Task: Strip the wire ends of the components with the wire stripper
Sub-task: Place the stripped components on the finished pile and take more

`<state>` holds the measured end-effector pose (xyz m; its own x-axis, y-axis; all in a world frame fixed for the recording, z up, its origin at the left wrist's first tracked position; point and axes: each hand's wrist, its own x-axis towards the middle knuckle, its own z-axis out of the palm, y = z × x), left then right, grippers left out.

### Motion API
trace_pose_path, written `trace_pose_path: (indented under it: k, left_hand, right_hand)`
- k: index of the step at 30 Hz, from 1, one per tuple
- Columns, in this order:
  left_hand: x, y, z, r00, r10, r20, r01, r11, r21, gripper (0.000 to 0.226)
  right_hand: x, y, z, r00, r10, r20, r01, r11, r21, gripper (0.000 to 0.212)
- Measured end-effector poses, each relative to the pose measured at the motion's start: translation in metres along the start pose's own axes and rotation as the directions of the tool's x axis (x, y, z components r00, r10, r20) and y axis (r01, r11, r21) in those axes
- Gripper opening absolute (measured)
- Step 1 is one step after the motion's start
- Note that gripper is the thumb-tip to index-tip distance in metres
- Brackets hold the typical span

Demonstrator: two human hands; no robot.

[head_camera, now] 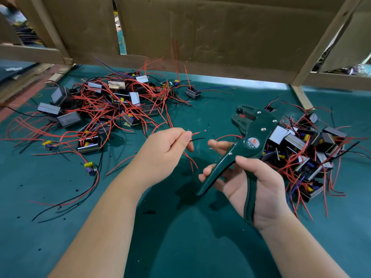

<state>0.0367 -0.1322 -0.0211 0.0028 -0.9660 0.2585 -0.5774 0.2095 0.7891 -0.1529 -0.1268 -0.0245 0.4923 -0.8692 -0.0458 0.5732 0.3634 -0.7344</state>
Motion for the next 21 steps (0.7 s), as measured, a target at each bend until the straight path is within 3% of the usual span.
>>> trace_pose_path:
  k: [6, 10, 14, 16, 19, 21]
  left_hand:
    - [-0.004, 0.008, 0.015, 0.995, -0.002, 0.105, -0.001, 1.000, 0.021, 0.031]
    - [-0.004, 0.012, 0.018, 0.981, -0.015, 0.194, 0.006, 0.999, 0.047, 0.035]
    - [-0.002, 0.005, 0.008, 0.977, -0.028, 0.211, -0.011, 0.983, 0.181, 0.037]
    - [0.000, 0.001, 0.004, 0.985, -0.100, 0.141, 0.090, 0.993, 0.071, 0.037]
    - [0.002, 0.002, 0.002, 0.977, -0.201, 0.066, 0.211, 0.946, -0.246, 0.035]
    - [0.001, 0.006, 0.003, 0.973, -0.217, 0.081, 0.232, 0.912, -0.339, 0.033]
  right_hand:
    - [-0.002, 0.002, 0.005, 0.998, 0.015, 0.060, -0.013, 1.000, -0.027, 0.072]
    - [-0.001, 0.001, 0.005, 1.000, -0.008, -0.013, 0.007, 1.000, -0.022, 0.066]
    - [0.002, -0.013, -0.003, 0.992, -0.084, -0.096, 0.084, 0.996, -0.005, 0.063]
    - [0.003, -0.021, -0.006, 0.986, -0.097, -0.133, 0.098, 0.995, 0.004, 0.058]
    - [0.002, -0.021, -0.006, 0.992, -0.040, -0.122, 0.039, 0.999, -0.010, 0.043]
    - [0.001, -0.017, -0.005, 0.995, 0.008, -0.096, -0.011, 1.000, -0.025, 0.051]
